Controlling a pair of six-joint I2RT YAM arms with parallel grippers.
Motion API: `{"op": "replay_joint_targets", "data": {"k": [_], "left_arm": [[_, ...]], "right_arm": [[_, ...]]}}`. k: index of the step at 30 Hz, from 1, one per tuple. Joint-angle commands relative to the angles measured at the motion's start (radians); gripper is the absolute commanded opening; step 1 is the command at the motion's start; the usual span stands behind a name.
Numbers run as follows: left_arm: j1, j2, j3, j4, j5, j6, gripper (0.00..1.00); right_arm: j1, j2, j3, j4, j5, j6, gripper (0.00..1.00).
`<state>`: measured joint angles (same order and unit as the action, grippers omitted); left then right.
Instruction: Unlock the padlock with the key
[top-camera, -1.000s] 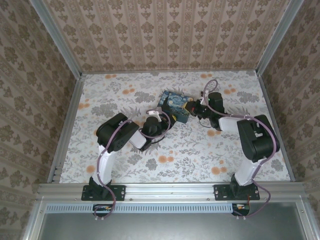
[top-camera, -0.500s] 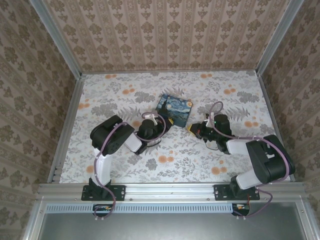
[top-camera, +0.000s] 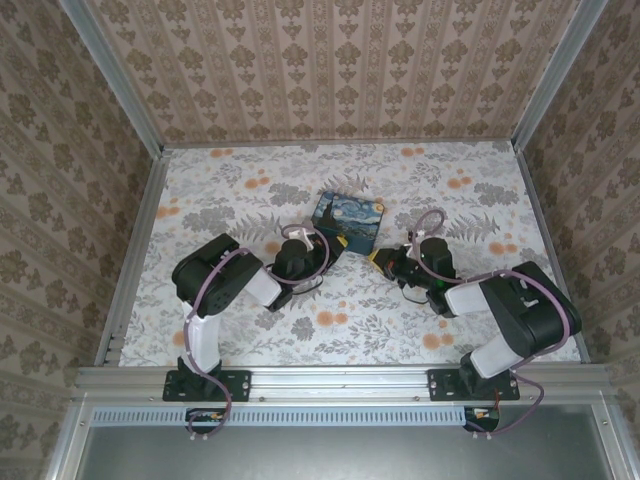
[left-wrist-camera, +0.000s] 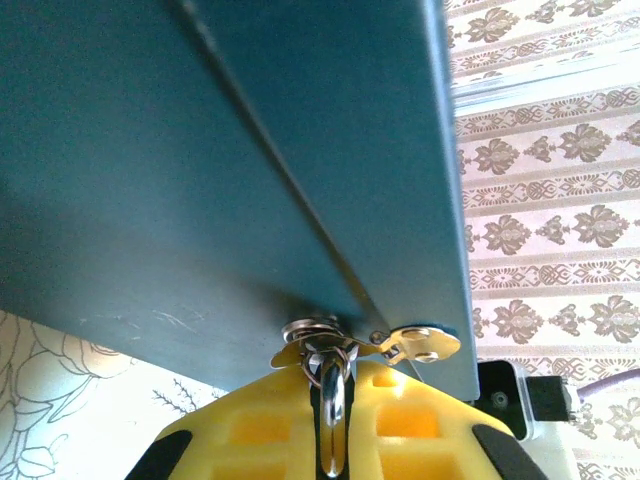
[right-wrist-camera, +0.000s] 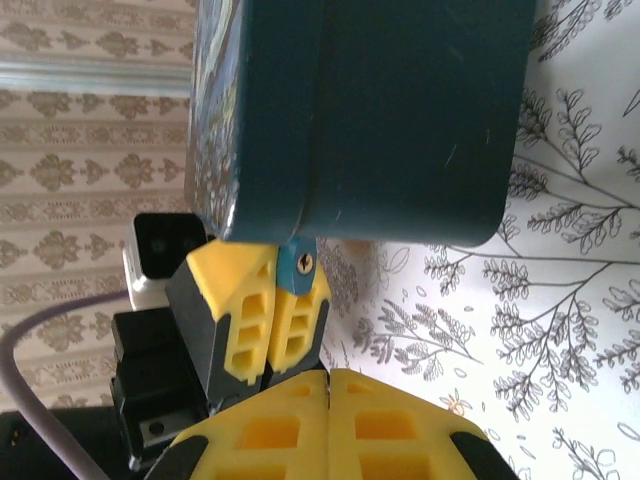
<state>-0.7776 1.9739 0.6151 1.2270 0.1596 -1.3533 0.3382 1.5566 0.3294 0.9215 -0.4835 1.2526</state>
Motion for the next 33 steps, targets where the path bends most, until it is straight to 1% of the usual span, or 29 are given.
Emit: {"op": "replay_joint_targets", "data": {"k": [1,10,21,33], "left_arm": [[-0.012,-0.03,0.027,0.069,-0.007,-0.039,0.0],[-0.022,-0.01,0.05,0.068,-0.02,-0.058,0.0],[-0.022,0.016,0.071,0.068,-0.023,-0.066,0.0],[-0.021,0.041,0.086,0.068,-0.017,-0.067,0.0]], "right_arm": [[0.007,0.031,-0.015,0.102,0.076,0.082,0.0],[0.021,0.076,0.003,0.122,0.135,0.136,0.0],[0.039,0.118,0.041,0.128,0.145,0.146,0.0],[0.041,0.12,0.069,0.109,0.143,0.145,0.0]]}}
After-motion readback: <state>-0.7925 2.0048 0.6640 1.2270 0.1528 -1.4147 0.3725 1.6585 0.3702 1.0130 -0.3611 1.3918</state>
